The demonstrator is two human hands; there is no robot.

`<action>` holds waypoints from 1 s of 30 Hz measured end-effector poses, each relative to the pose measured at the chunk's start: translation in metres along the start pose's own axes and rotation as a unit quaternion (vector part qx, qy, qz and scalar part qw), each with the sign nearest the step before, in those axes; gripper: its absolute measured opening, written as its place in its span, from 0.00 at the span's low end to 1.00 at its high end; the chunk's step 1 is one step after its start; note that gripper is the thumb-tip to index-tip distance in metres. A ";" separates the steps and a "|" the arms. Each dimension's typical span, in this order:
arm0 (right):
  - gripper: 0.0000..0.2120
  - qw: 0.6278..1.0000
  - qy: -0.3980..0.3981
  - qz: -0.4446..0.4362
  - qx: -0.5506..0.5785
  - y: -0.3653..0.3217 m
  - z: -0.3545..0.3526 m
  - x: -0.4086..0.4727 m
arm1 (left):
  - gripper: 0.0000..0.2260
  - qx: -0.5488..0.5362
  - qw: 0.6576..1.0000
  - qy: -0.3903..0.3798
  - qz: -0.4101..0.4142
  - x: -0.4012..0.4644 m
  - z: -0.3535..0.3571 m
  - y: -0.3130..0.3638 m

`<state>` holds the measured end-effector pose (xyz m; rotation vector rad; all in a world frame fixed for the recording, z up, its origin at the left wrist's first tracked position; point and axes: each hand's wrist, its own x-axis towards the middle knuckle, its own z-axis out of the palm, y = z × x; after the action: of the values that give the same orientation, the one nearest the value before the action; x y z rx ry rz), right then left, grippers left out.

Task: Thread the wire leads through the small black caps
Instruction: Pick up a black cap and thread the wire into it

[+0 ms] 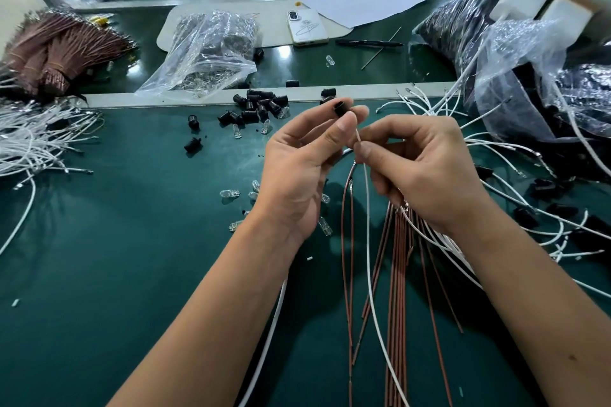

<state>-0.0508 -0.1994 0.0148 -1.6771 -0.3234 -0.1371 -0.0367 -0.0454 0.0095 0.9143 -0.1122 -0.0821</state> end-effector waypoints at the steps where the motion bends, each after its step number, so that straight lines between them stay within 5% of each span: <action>1: 0.04 1.000 -0.002 0.009 0.008 0.000 0.000 0.000 | 0.09 -0.003 1.000 0.004 -0.006 0.000 0.000 0.000; 15: 0.07 0.998 -0.032 0.008 -0.052 0.003 -0.003 0.002 | 0.11 0.129 0.982 -0.047 0.133 -0.002 -0.004 0.001; 30: 0.05 0.999 -0.003 -0.006 -0.042 0.006 -0.005 0.003 | 0.13 0.138 0.978 -0.069 0.144 -0.002 -0.001 0.002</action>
<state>-0.0460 -0.2045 0.0110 -1.7590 -0.3373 -0.1560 -0.0381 -0.0431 0.0098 1.1594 -0.3913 0.1427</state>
